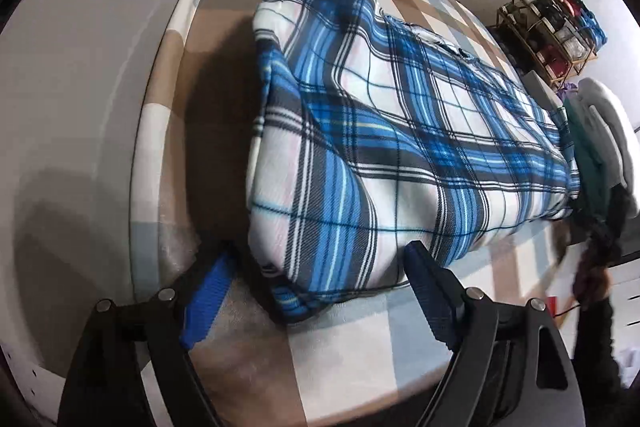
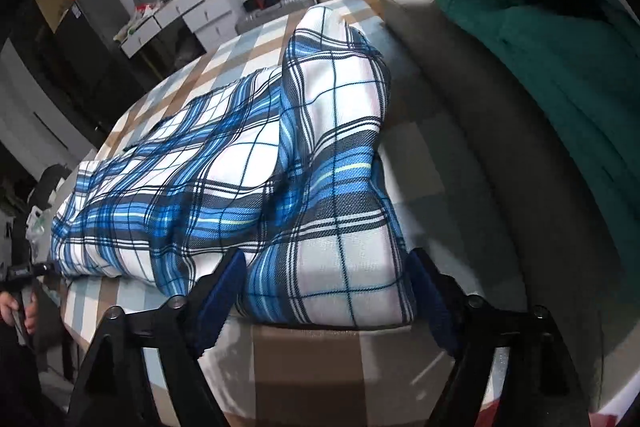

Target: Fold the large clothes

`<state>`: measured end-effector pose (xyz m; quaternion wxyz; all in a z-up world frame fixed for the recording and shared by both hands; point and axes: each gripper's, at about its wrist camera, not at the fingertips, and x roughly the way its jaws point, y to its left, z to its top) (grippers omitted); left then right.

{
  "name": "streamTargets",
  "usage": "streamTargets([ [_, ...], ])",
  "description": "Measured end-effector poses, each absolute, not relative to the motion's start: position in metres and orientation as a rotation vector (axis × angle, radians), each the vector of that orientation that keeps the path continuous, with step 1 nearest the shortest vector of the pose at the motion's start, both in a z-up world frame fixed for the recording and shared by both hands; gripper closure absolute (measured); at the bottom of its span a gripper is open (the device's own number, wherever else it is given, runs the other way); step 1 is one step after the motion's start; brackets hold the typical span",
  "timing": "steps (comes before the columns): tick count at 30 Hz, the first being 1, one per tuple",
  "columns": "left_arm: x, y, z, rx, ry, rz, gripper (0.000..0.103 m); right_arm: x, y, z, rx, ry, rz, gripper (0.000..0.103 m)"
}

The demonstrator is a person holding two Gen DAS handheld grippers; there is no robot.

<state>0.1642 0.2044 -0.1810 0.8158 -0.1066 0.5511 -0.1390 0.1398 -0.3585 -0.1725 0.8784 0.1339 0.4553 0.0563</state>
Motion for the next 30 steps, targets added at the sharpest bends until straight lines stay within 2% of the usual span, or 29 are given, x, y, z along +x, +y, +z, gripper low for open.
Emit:
streamTargets([
  [1,0.164,0.202,-0.178,-0.227,1.146,-0.311,0.036,0.138,-0.359,-0.170,0.287,0.934,0.126,0.060],
  [2,0.165,0.199,-0.178,-0.239,1.144,-0.335,0.057,0.137,-0.361,-0.168,0.299,0.915,0.143,0.102],
  [3,0.169,0.197,-0.180,-0.245,1.161,-0.354,0.100,0.135,-0.363,-0.167,0.316,0.907,0.141,0.100],
  [4,0.169,0.195,-0.183,-0.240,1.166,-0.356,0.101,0.134,-0.366,-0.167,0.342,0.903,0.149,0.100],
  [10,0.173,0.195,-0.163,-0.165,1.140,-0.332,0.103,0.127,-0.369,-0.134,0.287,0.798,0.109,0.101],
  [15,0.172,0.216,-0.141,-0.123,1.096,-0.288,0.103,0.134,-0.366,-0.122,0.202,0.802,0.074,0.101],
  [21,0.166,0.225,-0.169,-0.190,1.131,-0.294,0.103,0.138,-0.363,-0.144,0.131,0.843,-0.056,0.099],
  [22,0.165,0.224,-0.173,-0.185,1.137,-0.283,0.101,0.138,-0.363,-0.145,0.098,0.842,-0.117,0.096],
  [24,0.161,0.225,-0.169,-0.175,1.127,-0.252,0.094,0.136,-0.369,-0.145,0.101,0.864,-0.146,0.077],
  [25,0.157,0.226,-0.163,-0.160,1.126,-0.213,0.088,0.131,-0.373,-0.144,0.141,0.875,-0.129,0.067],
  [26,0.152,0.229,-0.155,-0.153,1.116,-0.192,0.086,0.123,-0.377,-0.140,0.185,0.867,-0.119,0.047],
  [27,0.145,0.232,-0.143,-0.150,1.082,-0.165,0.083,0.112,-0.381,-0.135,0.235,0.840,-0.101,0.042],
  [28,0.137,0.236,-0.131,-0.146,1.048,-0.145,0.070,0.103,-0.382,-0.130,0.268,0.814,-0.090,0.039],
  [29,0.130,0.238,-0.119,-0.144,1.014,-0.123,0.055,0.088,-0.382,-0.123,0.312,0.775,-0.081,0.027],
  [30,0.123,0.238,-0.111,-0.149,0.983,-0.105,0.028,0.078,-0.381,-0.120,0.352,0.752,-0.063,0.014],
])
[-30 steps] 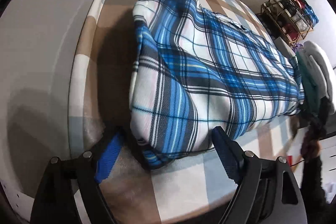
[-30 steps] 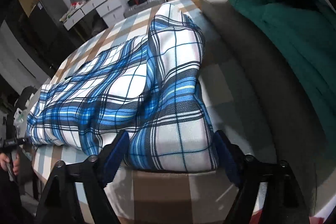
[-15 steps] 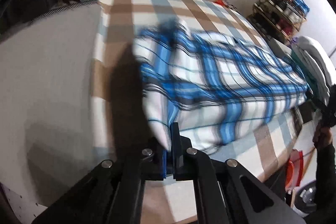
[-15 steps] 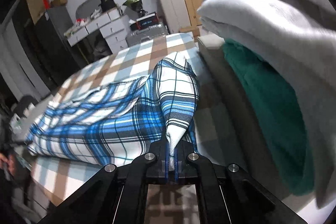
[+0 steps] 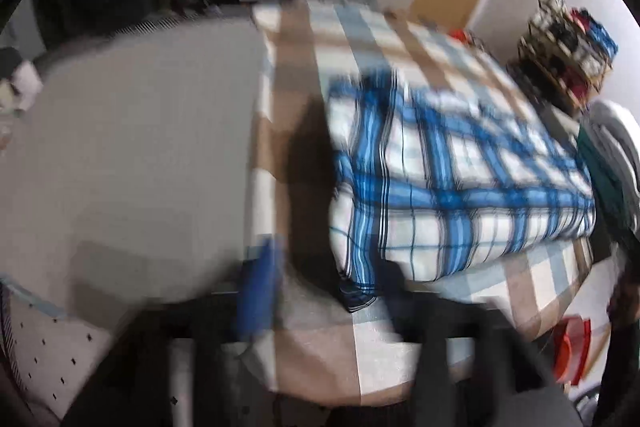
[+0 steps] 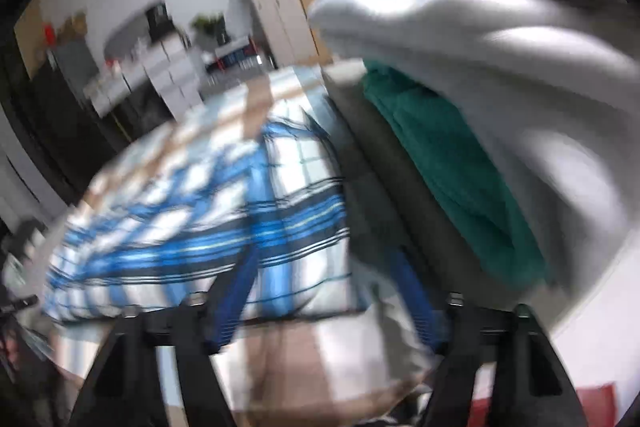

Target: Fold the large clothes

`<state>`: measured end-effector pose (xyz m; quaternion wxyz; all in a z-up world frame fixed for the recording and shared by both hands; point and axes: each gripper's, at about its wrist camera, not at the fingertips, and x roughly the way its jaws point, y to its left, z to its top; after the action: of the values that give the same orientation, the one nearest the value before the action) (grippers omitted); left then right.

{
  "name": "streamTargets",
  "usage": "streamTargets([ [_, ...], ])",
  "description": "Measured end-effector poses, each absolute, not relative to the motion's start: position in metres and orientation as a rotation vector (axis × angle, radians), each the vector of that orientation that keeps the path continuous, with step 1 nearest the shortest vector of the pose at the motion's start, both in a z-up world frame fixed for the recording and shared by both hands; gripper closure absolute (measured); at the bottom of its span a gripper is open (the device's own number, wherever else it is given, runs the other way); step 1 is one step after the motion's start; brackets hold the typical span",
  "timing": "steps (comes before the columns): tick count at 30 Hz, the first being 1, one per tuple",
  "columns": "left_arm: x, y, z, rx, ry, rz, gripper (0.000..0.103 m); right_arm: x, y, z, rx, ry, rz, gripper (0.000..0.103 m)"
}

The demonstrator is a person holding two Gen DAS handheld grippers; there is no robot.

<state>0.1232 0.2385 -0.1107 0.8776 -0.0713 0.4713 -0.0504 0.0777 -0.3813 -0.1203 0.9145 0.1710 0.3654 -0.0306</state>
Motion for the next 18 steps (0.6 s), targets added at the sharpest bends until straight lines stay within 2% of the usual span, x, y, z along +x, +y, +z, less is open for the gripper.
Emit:
streamTargets([
  [1,0.114,0.238,-0.098,-0.175,0.929,-0.109,0.021,0.070,-0.381,-0.120,0.396,0.741,-0.040,0.010],
  [5,0.110,0.183,-0.068,-0.209,0.854,-0.325,0.021,0.066,-0.369,-0.148,0.736,0.804,0.205,0.008],
  [9,0.141,0.098,-0.083,-0.178,0.922,-0.516,0.021,0.091,-0.362,-0.184,1.065,0.868,0.351,0.008],
  [14,0.172,0.010,-0.108,-0.183,1.011,-0.721,0.021,0.108,-0.356,-0.200,1.170,0.903,0.305,0.008],
  [18,0.191,-0.018,-0.112,-0.258,1.060,-0.799,0.021,0.118,-0.356,-0.202,1.160,0.931,0.220,0.008],
])
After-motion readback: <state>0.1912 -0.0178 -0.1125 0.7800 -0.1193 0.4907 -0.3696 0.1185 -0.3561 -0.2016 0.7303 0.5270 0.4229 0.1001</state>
